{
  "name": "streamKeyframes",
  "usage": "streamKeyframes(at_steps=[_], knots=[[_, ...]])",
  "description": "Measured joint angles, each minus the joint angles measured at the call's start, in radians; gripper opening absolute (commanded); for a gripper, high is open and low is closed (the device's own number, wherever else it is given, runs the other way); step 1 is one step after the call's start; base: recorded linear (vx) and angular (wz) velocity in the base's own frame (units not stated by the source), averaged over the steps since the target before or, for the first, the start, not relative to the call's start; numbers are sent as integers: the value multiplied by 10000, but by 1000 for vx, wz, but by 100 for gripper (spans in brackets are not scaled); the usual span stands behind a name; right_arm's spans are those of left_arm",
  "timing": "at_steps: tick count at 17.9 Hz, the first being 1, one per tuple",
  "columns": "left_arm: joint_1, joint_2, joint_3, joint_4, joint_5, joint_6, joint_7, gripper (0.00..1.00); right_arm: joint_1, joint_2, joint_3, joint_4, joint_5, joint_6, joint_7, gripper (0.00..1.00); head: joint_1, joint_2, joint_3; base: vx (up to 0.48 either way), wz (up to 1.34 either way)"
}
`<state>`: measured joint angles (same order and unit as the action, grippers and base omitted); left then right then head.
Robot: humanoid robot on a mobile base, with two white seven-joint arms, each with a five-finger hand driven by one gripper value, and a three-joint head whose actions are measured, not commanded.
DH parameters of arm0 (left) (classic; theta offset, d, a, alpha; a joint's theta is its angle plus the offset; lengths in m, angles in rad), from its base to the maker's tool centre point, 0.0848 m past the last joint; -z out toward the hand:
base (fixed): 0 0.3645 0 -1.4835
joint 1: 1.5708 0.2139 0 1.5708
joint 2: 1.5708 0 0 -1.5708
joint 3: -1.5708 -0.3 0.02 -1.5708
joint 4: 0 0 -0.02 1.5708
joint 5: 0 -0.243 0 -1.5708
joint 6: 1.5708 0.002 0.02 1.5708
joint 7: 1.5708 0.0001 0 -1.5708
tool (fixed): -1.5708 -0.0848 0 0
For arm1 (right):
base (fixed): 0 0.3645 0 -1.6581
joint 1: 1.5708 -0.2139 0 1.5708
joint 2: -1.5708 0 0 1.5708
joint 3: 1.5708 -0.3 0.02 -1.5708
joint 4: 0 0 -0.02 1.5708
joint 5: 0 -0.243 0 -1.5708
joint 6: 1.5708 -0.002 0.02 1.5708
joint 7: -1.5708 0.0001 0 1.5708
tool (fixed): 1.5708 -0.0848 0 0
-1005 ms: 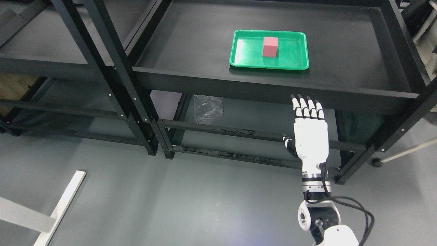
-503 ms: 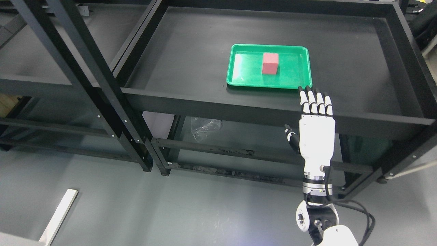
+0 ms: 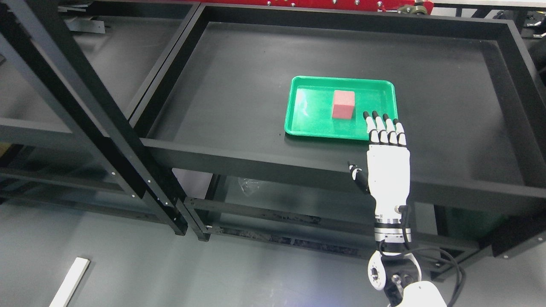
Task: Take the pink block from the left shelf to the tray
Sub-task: 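Reach the right hand over the green tray beside the pink cube, then lower the right hand next to the pink cube in the green tray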
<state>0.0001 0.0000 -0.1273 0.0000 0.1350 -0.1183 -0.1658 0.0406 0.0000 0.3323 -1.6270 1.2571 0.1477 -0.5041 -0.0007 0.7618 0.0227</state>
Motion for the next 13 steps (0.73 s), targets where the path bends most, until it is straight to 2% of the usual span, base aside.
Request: streamKeyframes(at_steps=[6, 13], knots=[[0, 0, 0, 0, 0, 0, 0, 100, -248, 0, 39, -10, -182, -17, 1182, 99, 0, 0, 0, 227, -5], [0, 0, 0, 0, 0, 0, 0, 100, -363, 0, 52, -2, -494, -35, 1824, 99, 0, 0, 0, 194, -65]])
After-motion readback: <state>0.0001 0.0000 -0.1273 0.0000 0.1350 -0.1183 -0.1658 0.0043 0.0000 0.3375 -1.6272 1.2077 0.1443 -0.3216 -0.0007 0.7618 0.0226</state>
